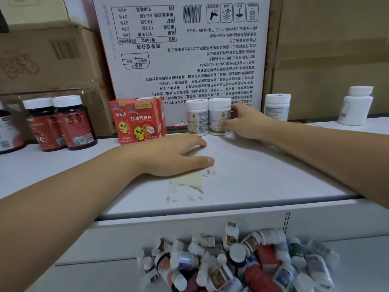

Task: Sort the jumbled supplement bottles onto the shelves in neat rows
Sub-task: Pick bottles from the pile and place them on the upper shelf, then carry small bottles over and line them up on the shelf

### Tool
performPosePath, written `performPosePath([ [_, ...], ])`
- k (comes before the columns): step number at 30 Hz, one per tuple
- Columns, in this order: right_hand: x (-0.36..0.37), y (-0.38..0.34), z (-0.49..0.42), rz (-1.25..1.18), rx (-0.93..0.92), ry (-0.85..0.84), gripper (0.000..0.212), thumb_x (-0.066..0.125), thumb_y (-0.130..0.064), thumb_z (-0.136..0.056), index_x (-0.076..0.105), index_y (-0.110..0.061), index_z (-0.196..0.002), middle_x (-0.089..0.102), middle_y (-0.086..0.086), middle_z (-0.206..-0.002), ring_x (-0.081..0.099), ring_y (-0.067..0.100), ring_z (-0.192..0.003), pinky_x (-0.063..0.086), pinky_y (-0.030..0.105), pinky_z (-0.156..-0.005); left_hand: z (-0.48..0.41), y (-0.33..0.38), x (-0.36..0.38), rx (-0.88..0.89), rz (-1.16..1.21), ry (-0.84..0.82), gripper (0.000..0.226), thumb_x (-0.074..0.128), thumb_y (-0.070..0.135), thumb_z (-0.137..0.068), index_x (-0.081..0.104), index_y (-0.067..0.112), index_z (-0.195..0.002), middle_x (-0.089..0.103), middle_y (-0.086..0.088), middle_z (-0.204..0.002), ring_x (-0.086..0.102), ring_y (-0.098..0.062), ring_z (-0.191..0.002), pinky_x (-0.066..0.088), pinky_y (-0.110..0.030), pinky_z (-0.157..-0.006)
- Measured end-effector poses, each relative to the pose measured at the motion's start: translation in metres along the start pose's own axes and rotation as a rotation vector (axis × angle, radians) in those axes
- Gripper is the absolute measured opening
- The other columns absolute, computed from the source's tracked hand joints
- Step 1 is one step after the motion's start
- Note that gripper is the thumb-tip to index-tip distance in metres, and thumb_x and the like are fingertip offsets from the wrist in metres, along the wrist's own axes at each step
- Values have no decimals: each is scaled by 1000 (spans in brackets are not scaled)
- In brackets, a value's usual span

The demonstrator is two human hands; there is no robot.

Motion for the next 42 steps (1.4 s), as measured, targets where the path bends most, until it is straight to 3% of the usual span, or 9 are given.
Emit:
performPosePath([
  [5, -12, -15, 28, 317, 1, -100, 36, 58, -26, -94, 58, -10, -126, 63, 7, -119, 57, 23, -102, 40, 25, -82, 10, 10, -13, -49, -109, 70, 61, 43, 66, -88, 48, 30, -137, 52, 11, -137, 51, -11, -121, 40, -29, -103],
  [7, -16, -21, 49, 354, -17, -152, 38, 59, -28, -92, 59, -18, -129, 61, 4, -126, 58, 21, -106, 45, 26, -87, 21, 9, -20, -80, -106, 60, 57, 47, 65, -88, 50, 32, -135, 56, 13, -131, 54, -10, -116, 44, -33, -103],
  [10, -19, -32, 91, 351, -26, -175, 27, 62, -35, -90, 68, -28, -115, 66, -5, -115, 60, 16, -104, 46, 28, -92, 52, 6, -24, -115, -111, 31, 51, 50, 63, -88, 53, 36, -130, 58, 15, -124, 56, -10, -113, 45, -32, -100],
  [14, -20, -56, 155, 283, -76, -90, 17, 61, -34, -89, 72, -28, -101, 70, -9, -102, 64, 15, -100, 50, 29, -88, 111, -3, -25, -131, -108, 161, 44, 52, 59, -89, 55, 37, -127, 59, 12, -124, 56, -10, -108, 44, -30, -93],
  [20, -4, -85, 250, 320, -88, 80, 26, 57, -37, -91, 65, -30, -115, 63, -2, -119, 60, 15, -99, 44, 29, -81, 216, -22, -17, -130, -74, 427, 47, 50, 62, -85, 58, 38, -124, 60, 11, -125, 57, -11, -108, 48, -35, -87],
  [23, 12, -91, 295, 331, -78, 158, 31, 57, -39, -90, 62, -30, -120, 58, -2, -129, 56, 15, -105, 42, 30, -87, 268, -31, -1, -121, -51, 539, 51, 47, 67, -85, 60, 35, -122, 61, 10, -125, 57, -15, -111, 46, -37, -89],
  [29, 72, -68, 363, 271, 44, 193, 30, 57, -36, -90, 63, -30, -119, 58, -4, -127, 50, 18, -121, 38, 33, -97, 326, -63, 78, -234, 8, 450, 40, 55, 54, -89, 62, 31, -122, 61, 6, -127, 57, -19, -115, 44, -37, -92],
  [34, 138, -30, 391, 190, 150, 171, 29, 59, -32, -89, 67, -26, -116, 63, -6, -116, 59, 15, -103, 47, 32, -89, 344, -104, 164, -379, 186, 397, 35, 61, 45, -90, 66, 26, -118, 64, 5, -119, 61, -18, -106, 48, -36, -90],
  [42, 239, 42, 377, -2, 321, 48, 34, 62, -24, -91, 63, -18, -124, 64, -3, -123, 57, 11, -110, 40, 21, -85, 307, -155, 274, -523, 453, 355, 27, 65, 31, -90, 68, 19, -115, 67, -1, -114, 59, -13, -92, 44, -28, -85],
])
Point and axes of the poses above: each hand's wrist, its own z-axis away from the middle knuckle, its own x-axis out of the palm, y = z × x, the point moved 5 cm from there along -z, towards the middle knuckle
